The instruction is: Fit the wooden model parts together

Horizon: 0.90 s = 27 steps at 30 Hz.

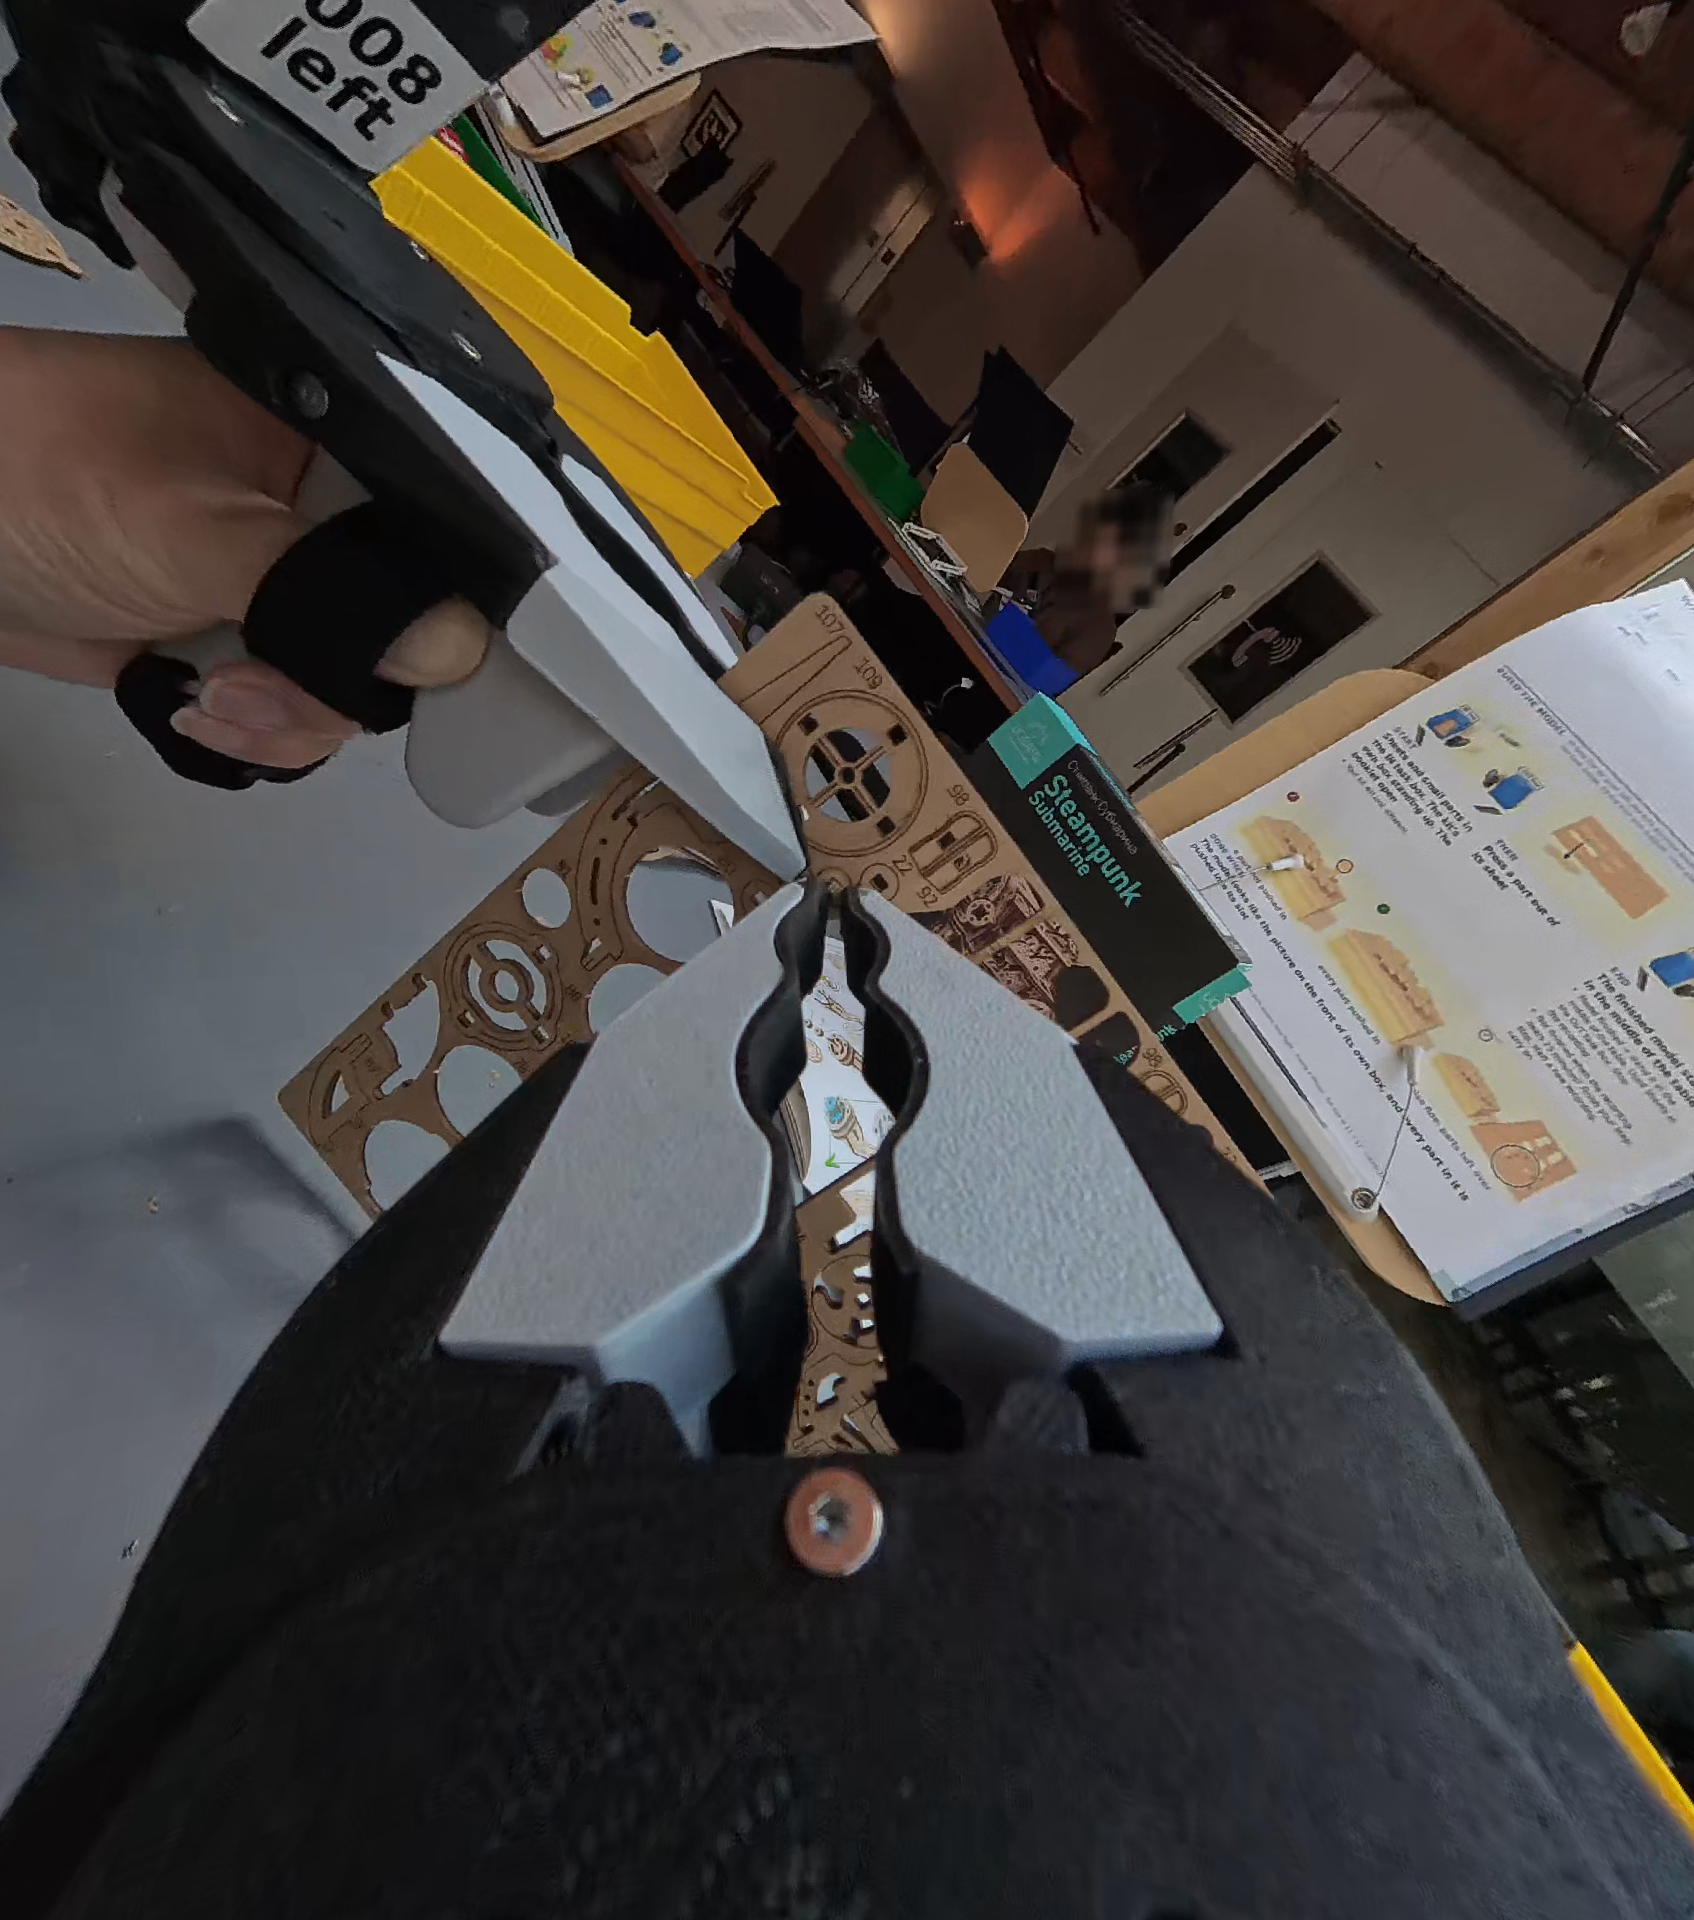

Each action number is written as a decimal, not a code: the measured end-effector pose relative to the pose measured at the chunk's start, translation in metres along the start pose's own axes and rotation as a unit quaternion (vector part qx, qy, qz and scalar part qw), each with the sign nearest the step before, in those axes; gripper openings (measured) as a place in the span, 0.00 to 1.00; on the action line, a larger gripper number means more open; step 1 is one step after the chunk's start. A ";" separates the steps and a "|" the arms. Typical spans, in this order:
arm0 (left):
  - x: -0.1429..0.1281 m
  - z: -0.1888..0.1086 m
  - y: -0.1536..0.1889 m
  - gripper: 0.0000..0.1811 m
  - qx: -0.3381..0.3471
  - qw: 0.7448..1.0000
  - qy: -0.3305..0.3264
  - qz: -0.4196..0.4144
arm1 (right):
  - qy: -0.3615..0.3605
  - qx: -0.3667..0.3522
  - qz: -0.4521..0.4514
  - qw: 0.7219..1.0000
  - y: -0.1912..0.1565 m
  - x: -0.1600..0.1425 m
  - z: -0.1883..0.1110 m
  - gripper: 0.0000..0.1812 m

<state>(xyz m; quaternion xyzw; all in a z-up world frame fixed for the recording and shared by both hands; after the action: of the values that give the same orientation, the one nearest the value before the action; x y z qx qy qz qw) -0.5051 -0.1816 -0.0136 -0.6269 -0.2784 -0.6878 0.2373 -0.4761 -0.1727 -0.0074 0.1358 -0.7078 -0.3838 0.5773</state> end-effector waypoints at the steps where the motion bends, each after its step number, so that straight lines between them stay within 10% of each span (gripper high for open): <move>1: 0.000 0.000 0.000 0.01 -0.001 1.000 0.000 -0.002 | -0.002 0.001 -0.004 1.000 0.000 0.001 0.000 0.02; 27: -0.007 0.004 0.011 0.01 -0.011 0.998 -0.030 0.054 | -0.147 0.209 -0.122 0.959 -0.001 0.003 -0.008 0.00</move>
<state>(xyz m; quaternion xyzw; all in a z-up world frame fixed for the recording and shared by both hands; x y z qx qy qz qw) -0.4940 -0.1865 -0.0194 -0.6637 -0.2439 -0.6580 0.2589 -0.4699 -0.1783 -0.0063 0.2810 -0.8272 -0.3102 0.3749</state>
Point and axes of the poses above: each gripper's, where its closed fingertips meet, z out along the fingers, x out of its top, y = z × x across the jaws, the point moved 2 cm from there along -z, back along the fingers, and after that the axes turned 2 degrees about y, right-handed, at the moved point
